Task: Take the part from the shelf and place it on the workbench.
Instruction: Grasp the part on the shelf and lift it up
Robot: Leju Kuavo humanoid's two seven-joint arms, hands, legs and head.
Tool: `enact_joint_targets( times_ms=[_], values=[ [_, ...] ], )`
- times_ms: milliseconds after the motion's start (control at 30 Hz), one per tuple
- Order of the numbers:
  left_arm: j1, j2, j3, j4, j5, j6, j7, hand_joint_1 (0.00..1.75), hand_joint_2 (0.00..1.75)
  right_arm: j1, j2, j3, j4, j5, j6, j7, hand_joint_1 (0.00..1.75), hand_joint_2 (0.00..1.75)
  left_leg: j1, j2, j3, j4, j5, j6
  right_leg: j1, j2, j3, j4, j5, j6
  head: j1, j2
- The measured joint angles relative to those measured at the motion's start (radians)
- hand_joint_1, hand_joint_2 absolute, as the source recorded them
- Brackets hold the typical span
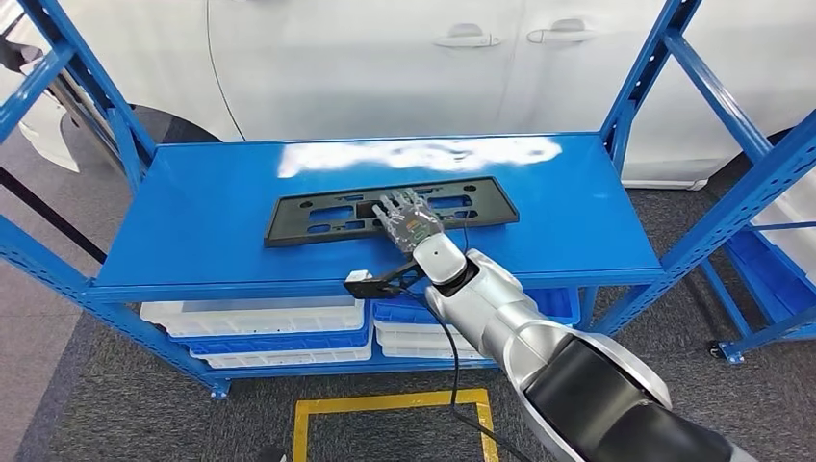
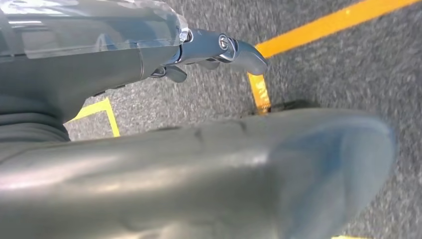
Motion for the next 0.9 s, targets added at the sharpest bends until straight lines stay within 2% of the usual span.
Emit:
enact_joint_targets(
  times_ms=[33, 67, 133, 167, 200, 233, 333, 400, 467, 500, 533, 567, 600, 667, 700, 733, 833, 900],
  values=[
    [0.002, -0.001, -0.001, 0.0, 0.0, 0.001, 0.002, 0.0, 0.0, 0.005, 0.003, -0.001, 0.003, 0.0, -0.006, -0.002, 0.0, 1.75, 0.0, -0.001, 0.0, 0.001, -0.001, 0.0, -0.001, 0.0, -0.011, 0.021, 0.002, 0.001, 0.0, 0.0],
    [0.005, -0.002, -0.002, 0.0, 0.0, 0.001, 0.005, 0.0, 0.0, 0.008, 0.005, -0.004, 0.006, 0.0, -0.015, -0.005, 0.0, 1.75, 0.0, -0.002, 0.0, 0.003, -0.001, -0.001, -0.001, -0.001, -0.003, 0.003, 0.021, 0.002, 0.0, 0.0],
    [0.008, -0.003, -0.004, 0.0, 0.0, 0.003, 0.009, 0.0, 0.0, 0.009, 0.009, -0.01, 0.009, 0.0, -0.036, -0.007, 0.0, 1.75, 0.0, -0.003, -0.001, 0.012, -0.007, -0.007, -0.002, -0.002, 0.058, -0.124, 0.084, -0.002, 0.0, 0.0],
    [0.008, -0.004, -0.005, 0.0, 0.0, 0.003, 0.01, 0.0, 0.0, 0.009, 0.012, -0.012, 0.009, -0.001, -0.044, -0.007, 0.0, 1.75, -0.002, -0.003, -0.004, 0.018, -0.011, -0.012, -0.001, -0.002, 0.087, -0.184, 0.106, -0.006, 0.0, 0.0],
    [0.008, -0.005, -0.006, 0.0, 0.0, 0.003, 0.01, 0.0, 0.0, 0.009, 0.015, -0.015, 0.01, -0.001, -0.05, -0.007, 0.0, 1.75, -0.004, -0.003, -0.007, 0.024, -0.014, -0.017, 0.001, -0.002, 0.106, -0.225, 0.118, -0.011, 0.0, 0.0],
    [0.008, -0.005, -0.007, 0.0, 0.0, 0.003, 0.011, 0.0, 0.0, 0.01, 0.018, -0.017, 0.01, -0.001, -0.054, -0.007, 0.0, 1.75, -0.005, -0.003, -0.009, 0.027, -0.016, -0.022, 0.003, -0.002, 0.112, -0.242, 0.119, -0.017, 0.0, 0.0],
    [0.009, -0.005, -0.008, 0.0, 0.001, 0.004, 0.012, 0.0, 0.0, 0.01, 0.022, -0.02, 0.011, -0.001, -0.061, -0.006, 0.0, 1.75, -0.004, -0.002, -0.013, 0.034, -0.023, -0.037, 0.004, -0.002, 0.112, -0.246, 0.122, -0.033, 0.0, 0.0],
    [0.009, -0.005, -0.008, 0.0, 0.001, 0.004, 0.012, 0.0, 0.0, 0.01, 0.026, -0.021, 0.011, -0.001, -0.062, -0.006, 0.0, 1.75, 0.0, -0.002, -0.038, 0.093, -0.062, -0.049, 0.0, -0.004, 0.114, -0.25, 0.125, -0.043, 0.0, 0.0],
    [0.01, -0.005, -0.008, 0.0, 0.001, 0.004, 0.012, 0.0, 0.0, 0.011, 0.029, -0.022, 0.012, -0.001, -0.062, -0.006, 0.0, 1.75, 0.003, -0.002, -0.095, 0.222, -0.126, -0.059, 0.0, -0.004, 0.113, -0.25, 0.125, -0.047, 0.0, 0.0],
    [0.011, -0.005, -0.009, 0.0, 0.001, 0.004, 0.012, 0.0, 0.0, 0.012, 0.03, -0.022, 0.012, -0.001, -0.062, -0.006, 0.0, 1.75, 0.005, -0.002, -0.124, 0.282, -0.147, -0.061, 0.001, -0.004, 0.112, -0.25, 0.125, -0.047, 0.0, 0.0],
    [0.013, -0.005, -0.009, 0.0, 0.001, 0.004, 0.012, 0.0, 0.0, 0.014, 0.03, -0.022, 0.013, -0.001, -0.062, -0.006, 0.0, 1.75, 0.006, -0.002, -0.139, 0.314, -0.151, -0.062, 0.001, -0.004, 0.113, -0.25, 0.125, -0.047, 0.0, 0.0],
    [0.014, -0.005, -0.009, 0.0, 0.001, 0.004, 0.012, 0.0, 0.0, 0.014, 0.031, -0.022, 0.013, -0.001, -0.062, -0.006, 0.0, 1.75, 0.006, -0.002, -0.136, 0.306, -0.135, -0.062, 0.001, -0.003, 0.113, -0.25, 0.125, -0.047, 0.0, 0.0],
    [0.015, -0.005, -0.009, 0.0, 0.001, 0.004, 0.012, 0.0, 0.0, 0.015, 0.031, -0.022, 0.013, -0.001, -0.062, -0.006, 0.0, 1.75, 0.007, -0.002, -0.112, 0.257, -0.104, -0.059, 0.001, -0.003, 0.115, -0.25, 0.125, -0.047, 0.0, 0.0],
    [0.014, -0.005, -0.009, 0.0, 0.001, 0.004, 0.012, 0.0, 0.0, 0.014, 0.033, -0.022, 0.013, -0.001, -0.063, -0.006, 0.0, 1.75, 0.004, -0.002, -0.04, 0.108, -0.042, -0.048, 0.003, -0.002, 0.117, -0.25, 0.125, -0.043, 0.0, 0.0],
    [0.013, -0.005, -0.009, 0.0, 0.001, 0.004, 0.012, 0.0, 0.0, 0.014, 0.033, -0.023, 0.013, -0.001, -0.064, -0.006, 0.0, 1.75, 0.002, -0.003, -0.016, 0.056, -0.026, -0.042, 0.004, -0.002, 0.116, -0.25, 0.126, -0.039, 0.0, 0.0],
    [0.013, -0.005, -0.009, 0.0, 0.001, 0.004, 0.012, 0.0, 0.0, 0.014, 0.034, -0.023, 0.013, -0.001, -0.065, -0.006, 0.0, 1.75, -0.001, -0.003, -0.004, 0.029, -0.021, -0.036, 0.004, -0.002, 0.116, -0.251, 0.127, -0.033, 0.0, 0.0],
    [0.013, -0.005, -0.009, 0.0, 0.0, 0.004, 0.012, 0.0, 0.0, 0.014, 0.034, -0.027, 0.013, -0.001, -0.076, -0.005, 0.0, 1.75, -0.002, -0.004, -0.002, 0.018, -0.015, -0.021, 0.004, -0.003, 0.116, -0.254, 0.129, -0.015, 0.0, 0.0],
    [0.011, -0.007, -0.01, 0.0, 0.0, 0.003, 0.011, 0.0, 0.0, 0.012, 0.033, -0.03, 0.013, 0.002, -0.09, 0.0, 0.0, 1.75, 0.003, -0.003, 0.001, 0.006, -0.005, -0.009, 0.004, -0.003, 0.097, -0.211, 0.098, -0.006, 0.0, 0.0]
  ],
)
